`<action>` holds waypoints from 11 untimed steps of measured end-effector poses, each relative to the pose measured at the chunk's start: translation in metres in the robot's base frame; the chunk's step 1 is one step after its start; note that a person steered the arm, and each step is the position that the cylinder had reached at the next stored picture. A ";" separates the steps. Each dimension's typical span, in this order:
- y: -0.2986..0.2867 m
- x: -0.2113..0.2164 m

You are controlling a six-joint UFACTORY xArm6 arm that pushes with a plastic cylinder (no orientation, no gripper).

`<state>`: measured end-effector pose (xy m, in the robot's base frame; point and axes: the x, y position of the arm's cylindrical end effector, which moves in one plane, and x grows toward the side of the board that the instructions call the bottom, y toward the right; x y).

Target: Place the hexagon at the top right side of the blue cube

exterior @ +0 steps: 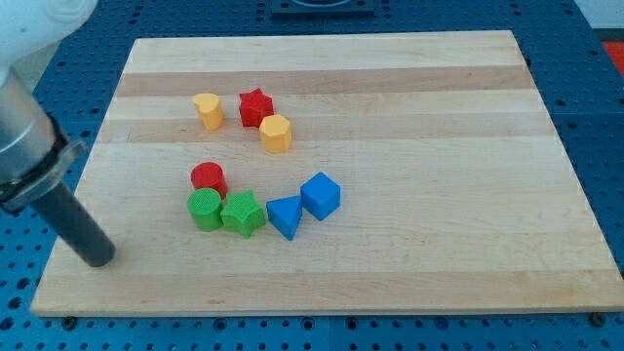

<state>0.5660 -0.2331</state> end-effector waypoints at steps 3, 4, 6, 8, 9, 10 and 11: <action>0.088 -0.049; 0.093 -0.050; 0.037 -0.052; 0.031 -0.129; 0.064 -0.163; 0.126 -0.173; 0.192 -0.157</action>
<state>0.4087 -0.0413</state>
